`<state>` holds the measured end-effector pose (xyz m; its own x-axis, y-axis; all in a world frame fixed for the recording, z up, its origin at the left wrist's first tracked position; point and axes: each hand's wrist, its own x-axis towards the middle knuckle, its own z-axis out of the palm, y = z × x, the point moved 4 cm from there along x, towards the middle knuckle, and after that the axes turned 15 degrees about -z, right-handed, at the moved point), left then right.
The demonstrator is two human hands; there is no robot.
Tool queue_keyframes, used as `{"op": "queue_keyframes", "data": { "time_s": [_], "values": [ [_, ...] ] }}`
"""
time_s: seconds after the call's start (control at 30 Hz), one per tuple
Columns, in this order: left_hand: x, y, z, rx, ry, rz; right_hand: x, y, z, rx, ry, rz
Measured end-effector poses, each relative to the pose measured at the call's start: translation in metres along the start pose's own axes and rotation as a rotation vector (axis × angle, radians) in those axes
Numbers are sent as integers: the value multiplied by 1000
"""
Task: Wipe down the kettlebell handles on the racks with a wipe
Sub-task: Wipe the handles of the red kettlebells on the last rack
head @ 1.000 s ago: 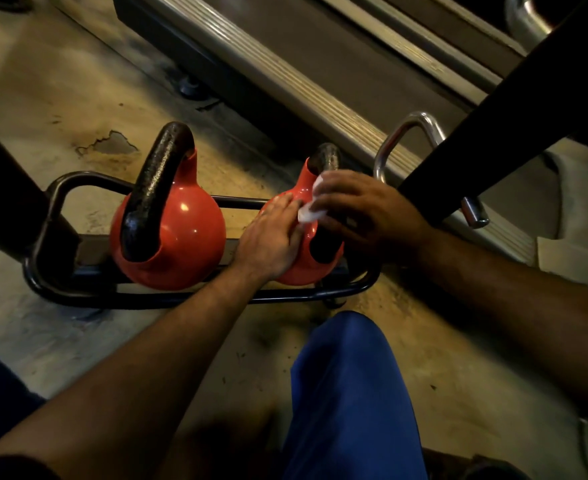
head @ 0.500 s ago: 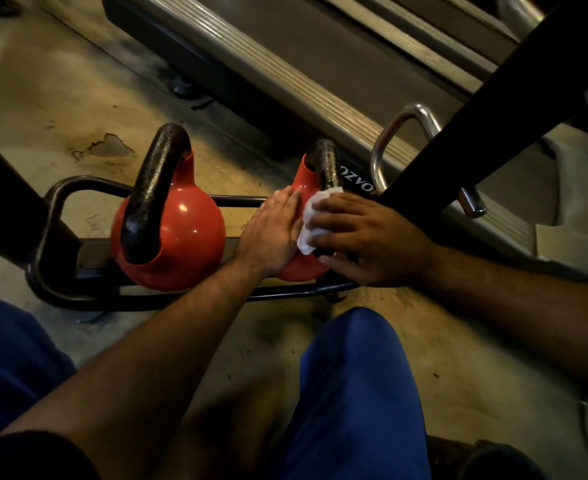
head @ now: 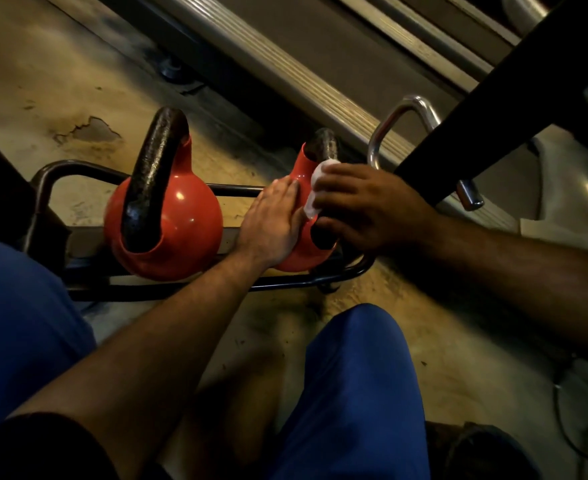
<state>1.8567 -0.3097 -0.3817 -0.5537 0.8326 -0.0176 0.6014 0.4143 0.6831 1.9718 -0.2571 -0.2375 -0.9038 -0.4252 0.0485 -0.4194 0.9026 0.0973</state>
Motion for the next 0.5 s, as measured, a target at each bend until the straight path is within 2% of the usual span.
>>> {"op": "queue_keyframes", "data": {
  "time_s": [0.13,0.27,0.4,0.5],
  "values": [
    [-2,1,0,-9,6,-17,-10,-28,18,-76,-169,-71],
    [0,-1,1,-1,23,-1,4,7,1,-28,-108,19],
    [-3,0,2,-10,19,-8,-9,-31,17,-31,-200,-82],
    [-2,0,0,-15,28,-6,0,-7,5,-4,-155,-54]
  ]
}}
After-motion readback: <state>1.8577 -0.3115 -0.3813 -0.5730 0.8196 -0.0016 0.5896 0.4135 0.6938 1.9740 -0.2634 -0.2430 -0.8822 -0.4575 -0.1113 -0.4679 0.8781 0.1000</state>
